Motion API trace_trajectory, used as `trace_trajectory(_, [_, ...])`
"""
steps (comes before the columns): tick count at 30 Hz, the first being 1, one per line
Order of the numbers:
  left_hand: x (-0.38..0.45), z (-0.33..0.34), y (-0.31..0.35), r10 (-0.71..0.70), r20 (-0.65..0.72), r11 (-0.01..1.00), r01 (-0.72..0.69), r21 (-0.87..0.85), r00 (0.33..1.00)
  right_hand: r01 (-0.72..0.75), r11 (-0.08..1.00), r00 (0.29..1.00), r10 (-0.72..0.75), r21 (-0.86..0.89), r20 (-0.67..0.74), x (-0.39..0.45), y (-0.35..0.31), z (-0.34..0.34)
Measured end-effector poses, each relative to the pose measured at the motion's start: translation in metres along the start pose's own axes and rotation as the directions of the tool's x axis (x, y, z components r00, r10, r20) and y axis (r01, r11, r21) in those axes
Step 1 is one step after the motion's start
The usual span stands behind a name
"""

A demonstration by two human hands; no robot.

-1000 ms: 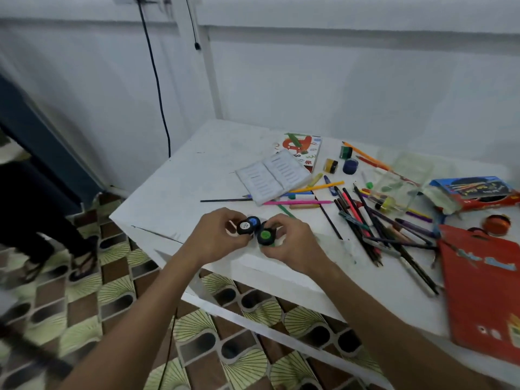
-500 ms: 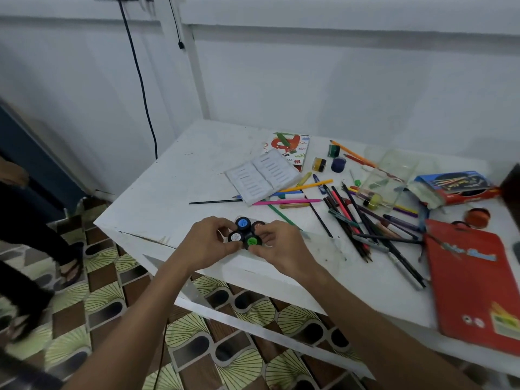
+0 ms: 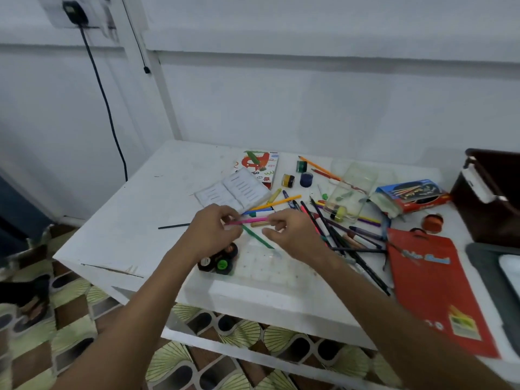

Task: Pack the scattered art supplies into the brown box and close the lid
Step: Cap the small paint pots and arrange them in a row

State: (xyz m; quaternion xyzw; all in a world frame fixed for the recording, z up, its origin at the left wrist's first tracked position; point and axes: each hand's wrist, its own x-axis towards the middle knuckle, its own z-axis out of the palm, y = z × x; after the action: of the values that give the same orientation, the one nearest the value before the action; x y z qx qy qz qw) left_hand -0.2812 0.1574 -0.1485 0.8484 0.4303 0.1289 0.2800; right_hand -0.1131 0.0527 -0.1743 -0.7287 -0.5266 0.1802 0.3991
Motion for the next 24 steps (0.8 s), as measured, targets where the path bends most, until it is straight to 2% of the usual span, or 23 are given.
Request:
trace_trajectory(4, [0.054, 0.012, 0.036, 0.12, 0.03, 0.992, -0.12, 0.022, 0.992, -0.013, 0.996, 0.996, 0.005, -0.089, -0.087, 0.041, 0.019, -0.051])
trace_trajectory(9, [0.129, 0.036, 0.068, 0.197, 0.076, 0.976, -0.203, 0.08, 0.977, -0.074, 0.971, 0.994, 0.054, -0.227, -0.095, 0.094, 0.056, -0.084])
trace_trajectory(13, [0.178, 0.057, 0.076, 0.195, 0.158, 0.948, -0.228, 0.223, 0.968, -0.141, 0.95, 0.99, 0.133, -0.279, -0.049, 0.127, 0.083, -0.084])
trace_trajectory(18, [0.211, 0.077, 0.08, 0.172, 0.271, 0.874, -0.274, 0.402, 0.947, -0.083, 0.911, 0.993, 0.11, -0.403, 0.044, 0.154, 0.09, -0.069])
trace_trajectory(22, [0.217, 0.087, 0.085, 0.204, 0.29, 0.785, -0.333, 0.522, 0.935, -0.086, 0.867, 0.987, 0.143, -0.491, 0.078, 0.164, 0.098, -0.057])
trace_trajectory(24, [0.218, 0.092, 0.085, 0.203, 0.29, 0.773, -0.335, 0.538, 0.935, -0.076, 0.844, 0.99, 0.127, -0.531, 0.061, 0.164, 0.101, -0.053])
